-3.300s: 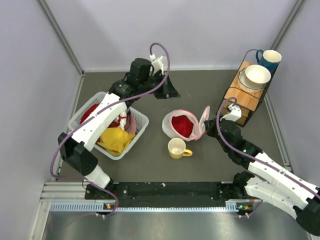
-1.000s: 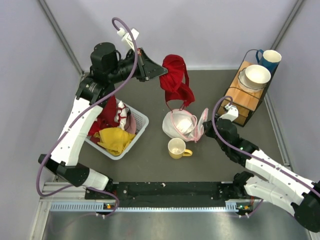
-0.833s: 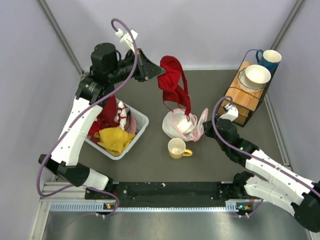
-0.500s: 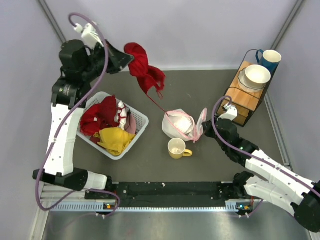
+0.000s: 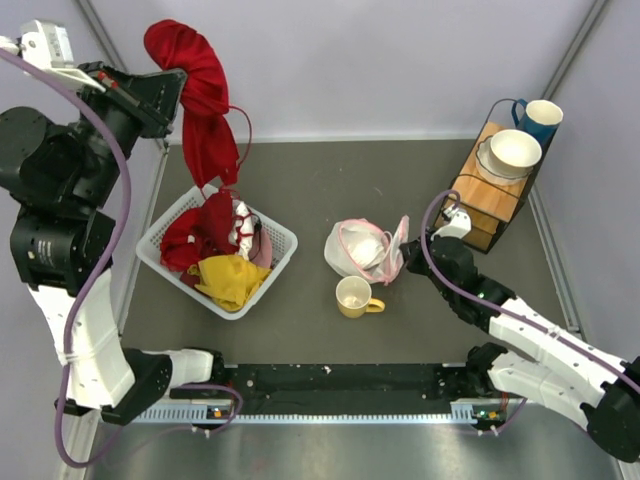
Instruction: Unzip the laundry bag and remove the bra
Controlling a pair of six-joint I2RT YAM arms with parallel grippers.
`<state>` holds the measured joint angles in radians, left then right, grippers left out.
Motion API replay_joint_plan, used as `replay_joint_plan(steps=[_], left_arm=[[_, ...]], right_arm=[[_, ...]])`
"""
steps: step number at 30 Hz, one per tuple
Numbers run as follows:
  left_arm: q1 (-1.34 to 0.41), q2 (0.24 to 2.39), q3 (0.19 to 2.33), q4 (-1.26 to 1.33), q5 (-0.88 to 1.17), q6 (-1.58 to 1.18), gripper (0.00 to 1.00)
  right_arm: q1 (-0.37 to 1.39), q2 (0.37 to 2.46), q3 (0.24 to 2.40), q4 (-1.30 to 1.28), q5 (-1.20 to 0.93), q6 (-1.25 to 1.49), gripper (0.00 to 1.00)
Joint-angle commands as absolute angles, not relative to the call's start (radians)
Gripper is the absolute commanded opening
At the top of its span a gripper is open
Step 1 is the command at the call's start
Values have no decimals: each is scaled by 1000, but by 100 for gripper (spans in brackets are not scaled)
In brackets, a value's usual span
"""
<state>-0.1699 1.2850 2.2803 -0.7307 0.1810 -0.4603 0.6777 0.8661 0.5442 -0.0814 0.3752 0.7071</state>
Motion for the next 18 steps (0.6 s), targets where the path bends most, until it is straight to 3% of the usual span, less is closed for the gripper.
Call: replay_joint_plan(steps=[1, 18], left_arm=[[-163, 1289, 2324, -767, 83, -393, 0], [-84, 1279, 2152, -788, 64, -370, 0]], right_arm=[[670, 865, 577, -6, 351, 709, 0], [669, 847, 557, -8, 341, 715, 0]])
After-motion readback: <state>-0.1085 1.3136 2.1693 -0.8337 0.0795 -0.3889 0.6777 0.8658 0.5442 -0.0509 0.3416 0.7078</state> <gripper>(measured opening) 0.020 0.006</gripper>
